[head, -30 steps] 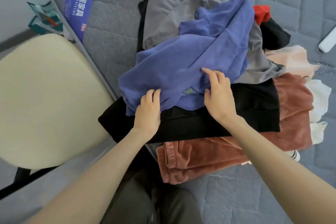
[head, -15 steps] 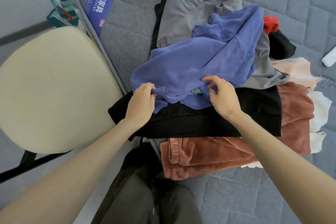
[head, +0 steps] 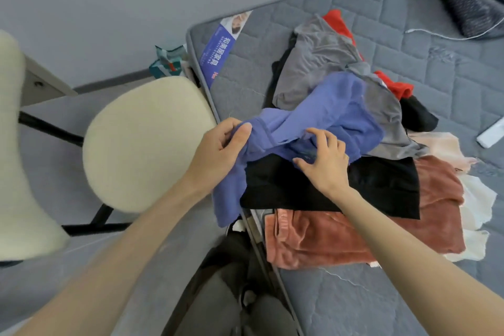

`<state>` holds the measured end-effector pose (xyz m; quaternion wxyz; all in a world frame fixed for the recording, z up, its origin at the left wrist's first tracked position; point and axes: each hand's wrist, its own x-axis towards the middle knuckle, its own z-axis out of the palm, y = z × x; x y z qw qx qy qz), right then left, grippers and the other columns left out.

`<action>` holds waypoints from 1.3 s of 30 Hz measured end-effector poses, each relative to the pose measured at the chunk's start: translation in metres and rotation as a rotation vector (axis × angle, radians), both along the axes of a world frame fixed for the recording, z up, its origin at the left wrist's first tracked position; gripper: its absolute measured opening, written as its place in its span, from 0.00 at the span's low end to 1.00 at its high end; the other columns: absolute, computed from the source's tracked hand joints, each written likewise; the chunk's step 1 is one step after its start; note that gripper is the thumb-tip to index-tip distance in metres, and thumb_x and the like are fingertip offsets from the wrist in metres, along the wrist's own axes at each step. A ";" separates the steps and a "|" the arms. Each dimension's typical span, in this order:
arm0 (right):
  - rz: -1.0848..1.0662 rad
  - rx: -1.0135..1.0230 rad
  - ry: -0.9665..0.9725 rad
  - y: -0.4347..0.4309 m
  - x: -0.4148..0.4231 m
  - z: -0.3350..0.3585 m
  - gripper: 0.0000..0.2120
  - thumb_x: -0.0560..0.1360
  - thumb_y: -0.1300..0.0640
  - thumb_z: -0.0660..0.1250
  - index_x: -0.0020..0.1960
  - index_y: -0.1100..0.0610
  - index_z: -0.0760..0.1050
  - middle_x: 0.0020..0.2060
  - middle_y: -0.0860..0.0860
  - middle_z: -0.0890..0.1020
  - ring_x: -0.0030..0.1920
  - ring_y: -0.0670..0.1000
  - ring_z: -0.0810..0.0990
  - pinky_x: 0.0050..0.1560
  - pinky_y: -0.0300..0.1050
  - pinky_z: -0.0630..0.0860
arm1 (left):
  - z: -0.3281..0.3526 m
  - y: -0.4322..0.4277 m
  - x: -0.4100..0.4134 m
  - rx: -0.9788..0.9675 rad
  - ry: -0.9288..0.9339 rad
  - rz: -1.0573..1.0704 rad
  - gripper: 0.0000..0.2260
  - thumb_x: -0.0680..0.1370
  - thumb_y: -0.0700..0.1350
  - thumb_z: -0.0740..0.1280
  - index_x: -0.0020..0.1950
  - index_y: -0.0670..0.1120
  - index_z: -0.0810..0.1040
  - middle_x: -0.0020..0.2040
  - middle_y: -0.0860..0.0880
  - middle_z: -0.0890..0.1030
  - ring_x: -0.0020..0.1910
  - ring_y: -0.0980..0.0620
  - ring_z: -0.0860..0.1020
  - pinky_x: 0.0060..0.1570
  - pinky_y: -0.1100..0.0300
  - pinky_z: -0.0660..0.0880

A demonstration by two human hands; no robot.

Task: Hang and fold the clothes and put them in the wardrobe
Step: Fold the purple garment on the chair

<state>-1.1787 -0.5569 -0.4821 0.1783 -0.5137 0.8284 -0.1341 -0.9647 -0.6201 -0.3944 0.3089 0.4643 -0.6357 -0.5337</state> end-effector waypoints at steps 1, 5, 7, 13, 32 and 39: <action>0.031 0.003 -0.013 0.002 0.010 0.004 0.34 0.69 0.48 0.74 0.71 0.48 0.64 0.69 0.51 0.67 0.66 0.59 0.65 0.59 0.55 0.66 | 0.013 0.008 0.010 0.005 0.023 -0.006 0.12 0.81 0.42 0.61 0.38 0.45 0.73 0.32 0.55 0.73 0.33 0.63 0.69 0.38 0.72 0.67; 0.187 -0.027 -0.033 0.012 0.059 0.024 0.35 0.67 0.49 0.74 0.70 0.51 0.64 0.65 0.52 0.69 0.61 0.59 0.68 0.55 0.54 0.67 | 0.060 0.051 0.048 0.041 0.127 0.002 0.12 0.81 0.42 0.61 0.37 0.46 0.74 0.32 0.58 0.75 0.34 0.62 0.72 0.39 0.71 0.69; 0.259 -0.071 -0.049 0.021 0.085 0.033 0.28 0.67 0.53 0.72 0.64 0.54 0.69 0.59 0.53 0.72 0.55 0.60 0.71 0.51 0.53 0.68 | 0.079 0.074 0.066 0.032 0.152 0.023 0.12 0.81 0.43 0.61 0.38 0.46 0.75 0.32 0.57 0.75 0.35 0.61 0.72 0.39 0.71 0.69; 0.228 -0.190 -0.343 0.054 0.142 0.055 0.08 0.73 0.66 0.60 0.50 0.58 0.73 0.46 0.52 0.79 0.46 0.57 0.76 0.41 0.46 0.66 | 0.110 0.135 0.141 0.016 0.264 0.272 0.09 0.81 0.46 0.61 0.42 0.49 0.78 0.37 0.56 0.79 0.38 0.59 0.77 0.40 0.68 0.74; 0.114 -0.486 -0.420 0.128 0.216 0.182 0.04 0.80 0.61 0.60 0.51 0.60 0.73 0.41 0.48 0.78 0.40 0.45 0.74 0.39 0.38 0.66 | 0.118 0.211 0.326 -0.155 0.004 0.530 0.07 0.81 0.44 0.62 0.46 0.55 0.76 0.40 0.61 0.81 0.42 0.65 0.77 0.44 0.74 0.70; -0.011 -0.508 -0.232 0.157 0.219 0.208 0.05 0.81 0.58 0.57 0.49 0.54 0.71 0.44 0.51 0.76 0.43 0.52 0.72 0.40 0.41 0.60 | 0.116 0.188 0.327 -0.178 -0.158 0.443 0.06 0.81 0.48 0.58 0.46 0.52 0.71 0.39 0.57 0.75 0.37 0.61 0.72 0.37 0.69 0.68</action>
